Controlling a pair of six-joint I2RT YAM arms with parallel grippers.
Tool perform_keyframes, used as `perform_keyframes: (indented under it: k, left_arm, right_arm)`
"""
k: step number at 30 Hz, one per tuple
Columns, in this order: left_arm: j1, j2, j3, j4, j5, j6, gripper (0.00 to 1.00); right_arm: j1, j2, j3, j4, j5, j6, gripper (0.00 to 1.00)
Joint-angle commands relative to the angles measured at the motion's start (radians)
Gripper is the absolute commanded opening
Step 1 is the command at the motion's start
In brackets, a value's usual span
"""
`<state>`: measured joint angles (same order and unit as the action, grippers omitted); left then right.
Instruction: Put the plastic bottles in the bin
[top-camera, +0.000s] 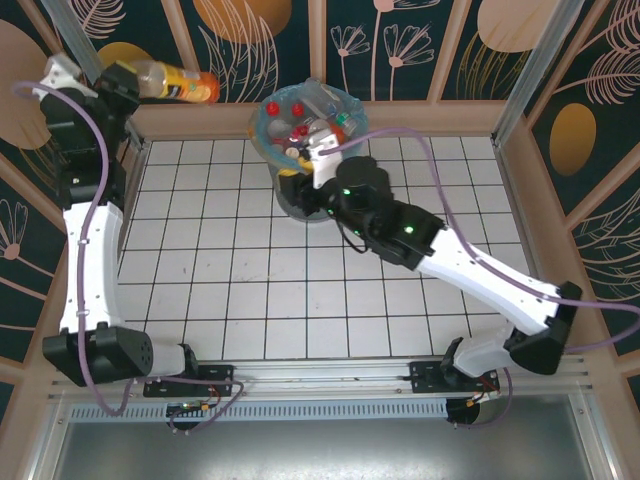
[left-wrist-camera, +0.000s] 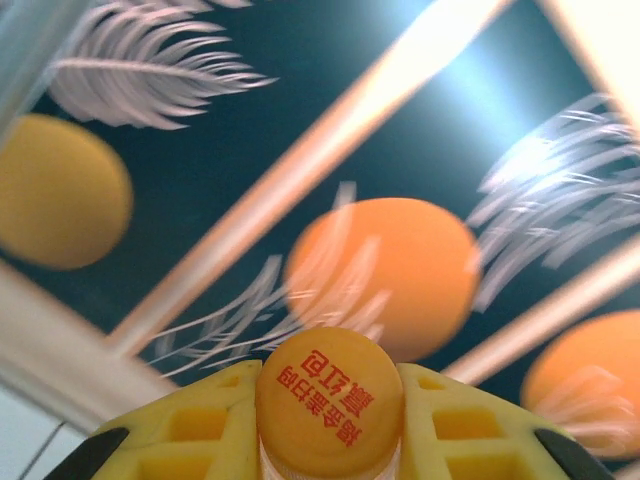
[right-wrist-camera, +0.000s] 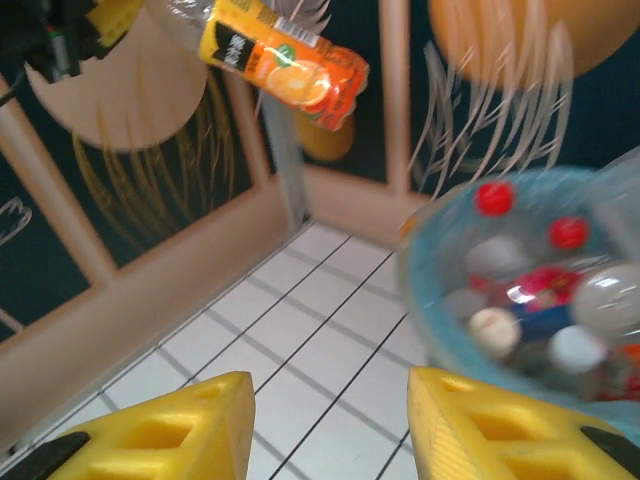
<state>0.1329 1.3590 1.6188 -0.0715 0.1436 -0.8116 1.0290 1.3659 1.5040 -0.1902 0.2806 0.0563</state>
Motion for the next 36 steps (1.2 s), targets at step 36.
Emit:
perform_keyframes:
  k: [36]
  left_arm:
    - [-0.578, 0.684, 0.600, -0.732, -0.375, 0.604, 0.00]
  right_arm:
    - [-0.015, -0.073, -0.122, -0.012, 0.126, 0.044, 0.45]
